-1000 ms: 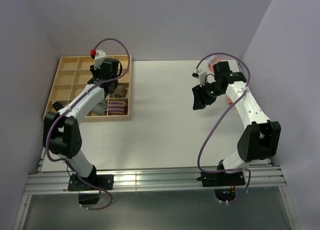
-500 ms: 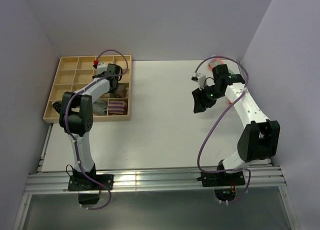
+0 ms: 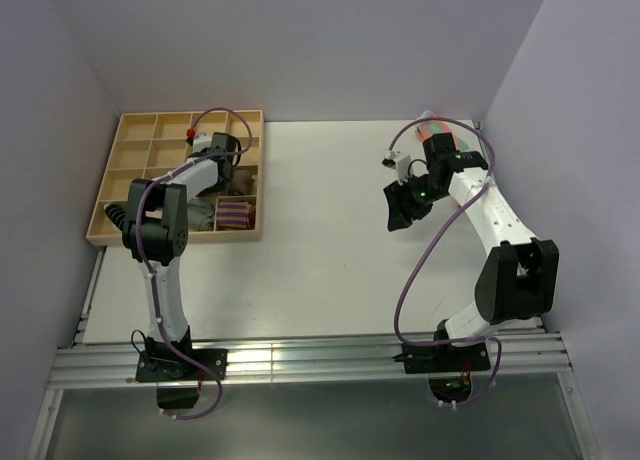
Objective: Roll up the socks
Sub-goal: Place the sock in the storage box.
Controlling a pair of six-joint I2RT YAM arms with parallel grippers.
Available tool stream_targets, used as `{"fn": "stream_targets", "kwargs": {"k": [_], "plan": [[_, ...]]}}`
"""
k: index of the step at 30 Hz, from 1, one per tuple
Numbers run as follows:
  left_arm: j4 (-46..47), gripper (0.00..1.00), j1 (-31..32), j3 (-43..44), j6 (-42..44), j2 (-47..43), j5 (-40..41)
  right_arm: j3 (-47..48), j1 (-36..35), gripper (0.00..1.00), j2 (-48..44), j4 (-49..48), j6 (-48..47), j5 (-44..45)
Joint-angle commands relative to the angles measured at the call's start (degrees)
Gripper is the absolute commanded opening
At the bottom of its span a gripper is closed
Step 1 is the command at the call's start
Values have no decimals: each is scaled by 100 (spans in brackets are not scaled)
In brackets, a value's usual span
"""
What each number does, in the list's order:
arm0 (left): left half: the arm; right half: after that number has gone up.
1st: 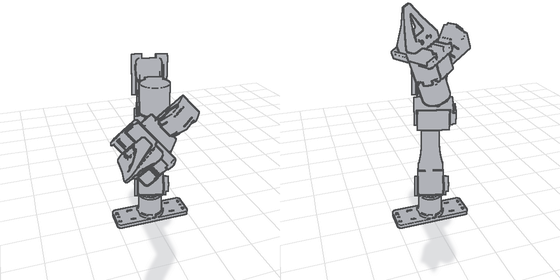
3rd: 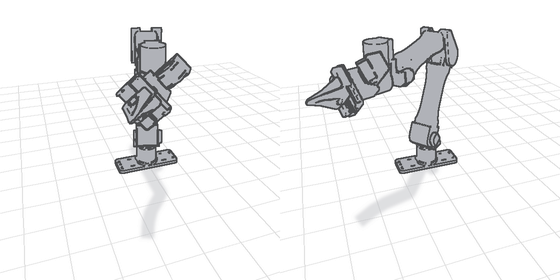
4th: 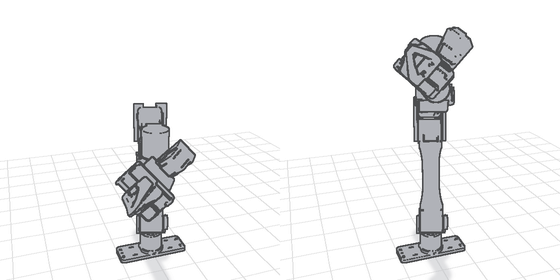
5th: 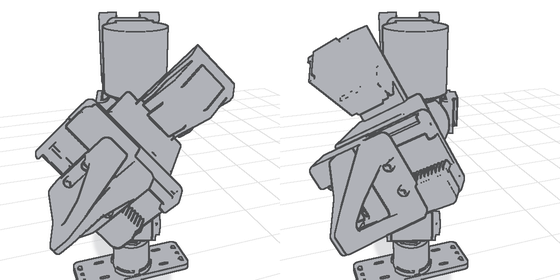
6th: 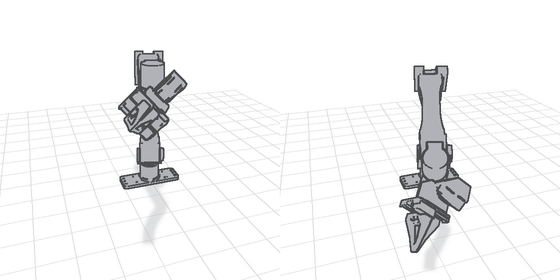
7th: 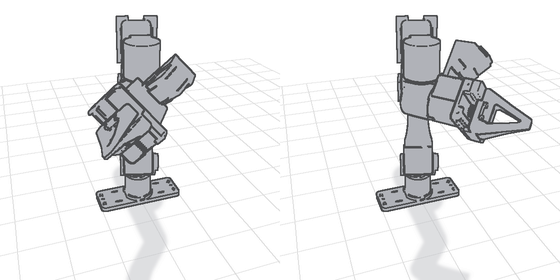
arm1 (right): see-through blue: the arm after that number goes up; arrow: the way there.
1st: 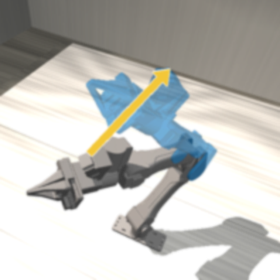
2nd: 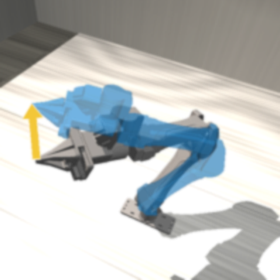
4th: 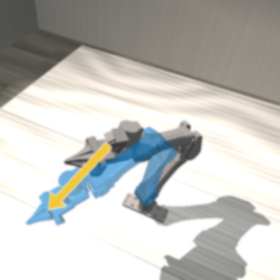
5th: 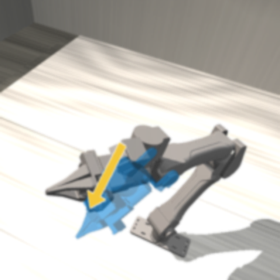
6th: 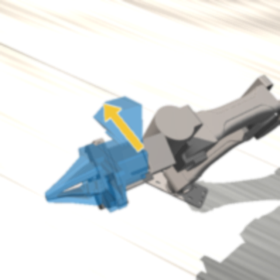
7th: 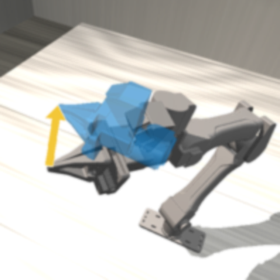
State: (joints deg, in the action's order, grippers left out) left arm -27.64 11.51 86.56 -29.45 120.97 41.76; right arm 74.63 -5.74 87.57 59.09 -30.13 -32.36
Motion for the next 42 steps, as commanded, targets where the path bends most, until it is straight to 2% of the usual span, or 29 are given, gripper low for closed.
{"fn": "stream_targets", "kwargs": {"k": [1, 7, 14, 23, 29, 42], "plan": [[100, 0, -17, 142, -70, 226, -527, -10, 38, 58, -179, -108, -107, 10], [-57, 0, -193, 396, -43, 409, -1388, 7, 38, 58, -144, -100, -90, 2], [-189, 2, -316, 475, -34, 603, -1978, 16, 38, 58, -117, -73, -98, 28], [-286, 21, -439, 528, 1, 674, -2479, 78, 29, 58, -38, -82, -54, 37], [-356, 24, -509, 555, 53, 665, -2699, 95, 38, 58, 15, -73, -37, 45], [-427, 46, -553, 564, 98, 498, -2937, 96, 29, 58, 41, -73, -46, 72]]}}
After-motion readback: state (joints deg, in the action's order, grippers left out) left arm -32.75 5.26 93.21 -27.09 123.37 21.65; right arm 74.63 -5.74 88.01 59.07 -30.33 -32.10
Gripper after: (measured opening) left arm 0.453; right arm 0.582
